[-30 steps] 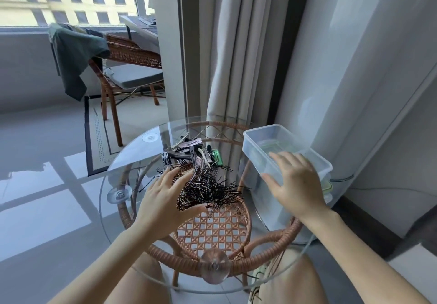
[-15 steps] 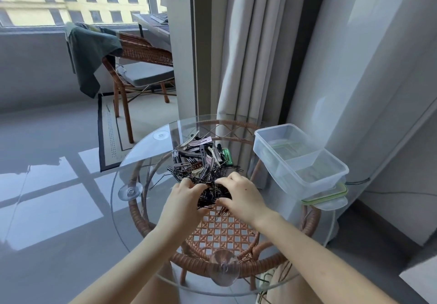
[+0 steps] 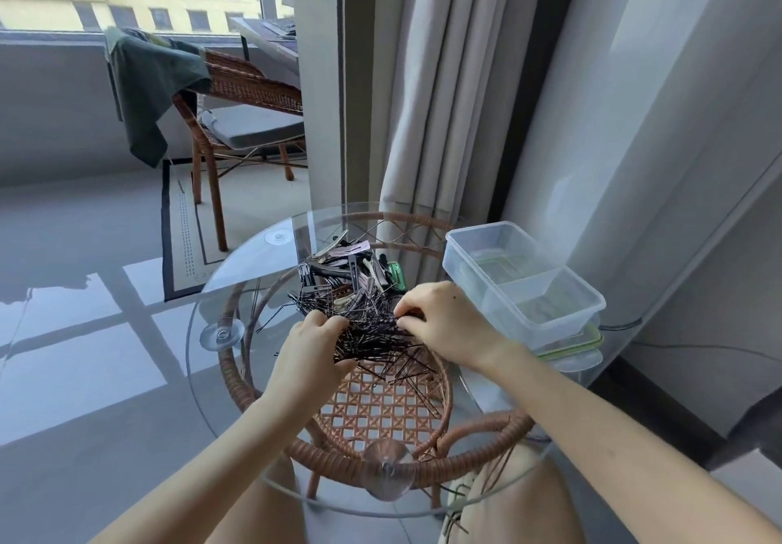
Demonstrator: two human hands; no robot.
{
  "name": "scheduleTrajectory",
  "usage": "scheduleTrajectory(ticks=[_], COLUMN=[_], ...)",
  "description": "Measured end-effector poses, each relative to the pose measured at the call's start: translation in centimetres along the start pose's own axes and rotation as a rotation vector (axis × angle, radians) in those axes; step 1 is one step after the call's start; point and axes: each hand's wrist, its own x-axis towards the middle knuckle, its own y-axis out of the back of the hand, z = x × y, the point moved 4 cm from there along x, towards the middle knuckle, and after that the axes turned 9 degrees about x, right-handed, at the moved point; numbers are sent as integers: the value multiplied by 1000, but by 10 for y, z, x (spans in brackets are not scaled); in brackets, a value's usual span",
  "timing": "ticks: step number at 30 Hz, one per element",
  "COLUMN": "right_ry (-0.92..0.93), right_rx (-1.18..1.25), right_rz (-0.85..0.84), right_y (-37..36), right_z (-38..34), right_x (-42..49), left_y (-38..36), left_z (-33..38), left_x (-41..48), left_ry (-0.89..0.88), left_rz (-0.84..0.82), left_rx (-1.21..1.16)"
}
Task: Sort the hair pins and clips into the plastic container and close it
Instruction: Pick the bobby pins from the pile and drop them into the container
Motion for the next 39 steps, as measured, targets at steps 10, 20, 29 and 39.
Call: scheduleTrajectory(ticks=[10, 20, 29, 39], right_ry=[-154, -383, -438, -156], right_rx=[308, 223, 65, -113], right_rz=[100, -35, -126, -191], right_y=[98, 152, 105, 66], right_z=[-1, 89, 124, 28], right_x=[-9, -33, -31, -87], left_y=[1, 2, 3, 8], left_z=[8, 15, 18, 20], left_x=[0, 8, 10, 9], left_ry=[-17, -40, -106, -179], left_rz=[-52, -111, -112, -178], left_rx=[89, 133, 220, 249])
